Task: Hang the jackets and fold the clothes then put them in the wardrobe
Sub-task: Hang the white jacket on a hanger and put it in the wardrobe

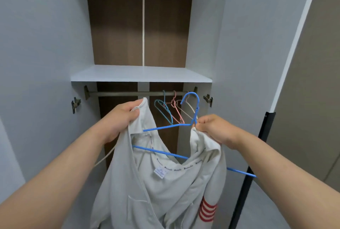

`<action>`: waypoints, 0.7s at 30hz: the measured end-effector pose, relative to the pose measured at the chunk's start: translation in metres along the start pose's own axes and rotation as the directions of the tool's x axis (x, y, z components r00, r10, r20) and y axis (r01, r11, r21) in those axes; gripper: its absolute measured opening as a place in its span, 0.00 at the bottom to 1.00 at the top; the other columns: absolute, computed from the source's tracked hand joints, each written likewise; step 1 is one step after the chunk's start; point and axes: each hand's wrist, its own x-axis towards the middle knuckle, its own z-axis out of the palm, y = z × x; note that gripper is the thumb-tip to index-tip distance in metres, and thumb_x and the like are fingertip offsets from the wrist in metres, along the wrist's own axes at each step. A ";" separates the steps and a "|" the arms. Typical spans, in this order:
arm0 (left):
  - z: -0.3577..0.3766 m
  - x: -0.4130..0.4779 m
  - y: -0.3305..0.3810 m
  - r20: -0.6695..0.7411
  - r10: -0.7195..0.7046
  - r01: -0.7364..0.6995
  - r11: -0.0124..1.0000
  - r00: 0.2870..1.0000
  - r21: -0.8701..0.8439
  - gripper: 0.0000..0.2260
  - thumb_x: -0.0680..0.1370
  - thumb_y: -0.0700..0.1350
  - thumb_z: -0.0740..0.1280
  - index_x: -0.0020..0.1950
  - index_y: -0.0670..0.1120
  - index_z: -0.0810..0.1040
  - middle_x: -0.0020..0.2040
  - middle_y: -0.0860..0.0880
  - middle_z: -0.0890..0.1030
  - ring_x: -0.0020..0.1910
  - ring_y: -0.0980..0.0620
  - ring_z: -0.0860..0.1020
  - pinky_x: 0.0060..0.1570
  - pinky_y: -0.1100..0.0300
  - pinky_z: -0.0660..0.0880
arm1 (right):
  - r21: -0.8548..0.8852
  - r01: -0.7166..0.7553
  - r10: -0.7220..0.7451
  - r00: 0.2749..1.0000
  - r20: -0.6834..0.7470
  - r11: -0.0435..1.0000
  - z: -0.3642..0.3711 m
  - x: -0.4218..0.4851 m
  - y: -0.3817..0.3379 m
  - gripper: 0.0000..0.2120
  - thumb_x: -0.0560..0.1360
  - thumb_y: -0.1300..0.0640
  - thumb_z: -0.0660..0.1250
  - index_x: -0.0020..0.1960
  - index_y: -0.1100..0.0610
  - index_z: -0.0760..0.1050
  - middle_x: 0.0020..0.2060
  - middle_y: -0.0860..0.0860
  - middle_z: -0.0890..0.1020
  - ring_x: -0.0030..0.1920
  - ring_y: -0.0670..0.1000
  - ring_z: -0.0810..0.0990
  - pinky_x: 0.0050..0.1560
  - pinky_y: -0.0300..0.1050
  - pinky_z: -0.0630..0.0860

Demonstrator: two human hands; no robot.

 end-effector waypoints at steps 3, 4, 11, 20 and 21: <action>0.008 -0.002 0.016 0.000 0.077 -0.077 0.996 0.997 -0.035 0.18 0.83 0.45 0.62 0.68 0.62 0.74 0.63 0.56 0.80 0.62 0.52 0.78 0.65 0.49 0.72 | -0.101 0.071 -0.077 0.996 -0.054 0.992 0.009 0.010 -0.014 0.08 0.78 0.61 0.63 0.40 0.57 0.75 0.28 0.48 0.69 0.29 0.47 0.65 0.34 0.42 0.63; 0.013 -0.004 0.021 0.019 0.104 -0.103 0.994 0.994 -0.048 0.18 0.83 0.44 0.62 0.67 0.64 0.75 0.61 0.59 0.80 0.61 0.56 0.78 0.65 0.53 0.72 | -0.114 0.105 -0.113 0.991 -0.066 0.988 0.011 0.013 -0.020 0.09 0.79 0.60 0.63 0.40 0.59 0.75 0.26 0.46 0.68 0.27 0.45 0.64 0.31 0.41 0.62; 0.033 -0.006 0.034 0.051 0.321 -0.299 0.799 0.946 0.521 0.19 0.84 0.45 0.59 0.75 0.56 0.69 0.70 0.60 0.72 0.67 0.62 0.68 0.65 0.67 0.63 | -0.215 0.324 -0.343 0.937 -0.061 0.921 0.007 0.015 -0.058 0.12 0.80 0.58 0.62 0.45 0.64 0.79 0.31 0.45 0.74 0.29 0.42 0.67 0.33 0.38 0.66; 0.031 -0.017 0.043 -0.093 0.320 -0.173 0.707 0.943 0.685 0.07 0.81 0.53 0.58 0.43 0.62 0.71 0.43 0.58 0.79 0.41 0.59 0.77 0.36 0.61 0.71 | -0.731 0.336 -0.585 0.804 -0.106 0.594 0.011 0.018 -0.063 0.06 0.83 0.52 0.59 0.51 0.52 0.63 0.33 0.46 0.74 0.34 0.50 0.74 0.30 0.47 0.68; 0.031 -0.018 0.047 -0.102 0.326 -0.172 0.709 0.940 0.684 0.08 0.81 0.53 0.58 0.43 0.61 0.71 0.42 0.58 0.79 0.40 0.59 0.76 0.35 0.61 0.69 | -0.767 0.351 -0.642 0.760 -0.101 0.536 0.011 0.018 -0.063 0.08 0.83 0.52 0.59 0.48 0.52 0.62 0.31 0.46 0.71 0.31 0.49 0.72 0.26 0.46 0.64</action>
